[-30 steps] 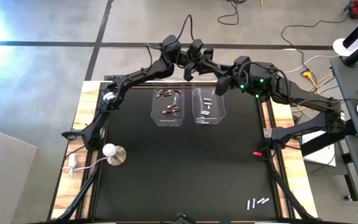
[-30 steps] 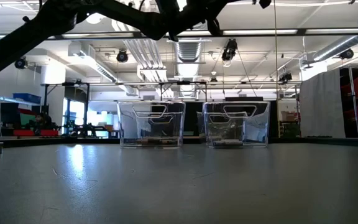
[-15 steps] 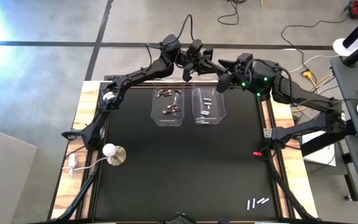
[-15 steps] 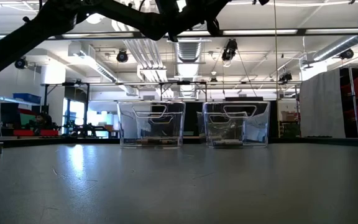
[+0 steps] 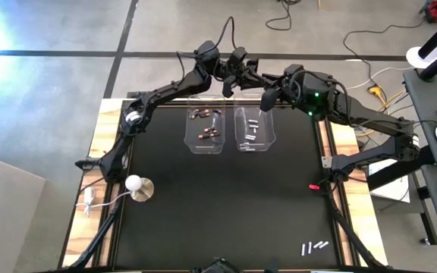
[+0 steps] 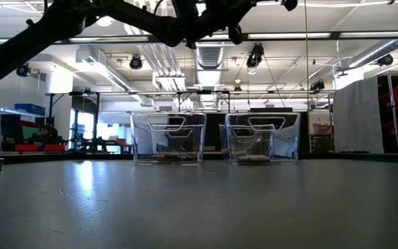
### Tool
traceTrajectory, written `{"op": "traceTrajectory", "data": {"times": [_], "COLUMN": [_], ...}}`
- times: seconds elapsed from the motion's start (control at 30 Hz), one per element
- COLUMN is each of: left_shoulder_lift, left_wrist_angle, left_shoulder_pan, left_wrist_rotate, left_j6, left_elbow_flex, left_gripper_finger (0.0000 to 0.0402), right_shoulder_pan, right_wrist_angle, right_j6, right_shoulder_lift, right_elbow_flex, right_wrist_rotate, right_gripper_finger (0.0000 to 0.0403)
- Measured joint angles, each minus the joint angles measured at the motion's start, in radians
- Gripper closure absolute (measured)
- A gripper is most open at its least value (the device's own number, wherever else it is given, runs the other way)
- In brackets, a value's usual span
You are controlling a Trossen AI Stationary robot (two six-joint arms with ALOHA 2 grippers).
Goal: Sort batteries
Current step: Put the white battery into the right transparent bin
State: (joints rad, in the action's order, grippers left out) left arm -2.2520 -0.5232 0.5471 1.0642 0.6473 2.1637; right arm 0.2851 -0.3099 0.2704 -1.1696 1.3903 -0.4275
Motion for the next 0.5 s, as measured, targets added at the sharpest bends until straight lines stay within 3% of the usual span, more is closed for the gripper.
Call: {"op": "traceTrajectory", "data": {"times": [0.5], "left_shoulder_lift": [0.000], "left_wrist_angle": [-0.002], "left_shoulder_pan": [0.008], "left_wrist_rotate": [0.026], "left_j6": [0.003], "left_elbow_flex": [-0.001], "left_gripper_finger": [0.0387], "right_shoulder_pan": [-0.001], "right_wrist_angle": [-0.112], "right_j6": [-0.012], "right_shoulder_lift": [-0.003], "right_elbow_flex": [0.049], "right_wrist_rotate": [0.028], "right_gripper_finger": [0.0373]}}
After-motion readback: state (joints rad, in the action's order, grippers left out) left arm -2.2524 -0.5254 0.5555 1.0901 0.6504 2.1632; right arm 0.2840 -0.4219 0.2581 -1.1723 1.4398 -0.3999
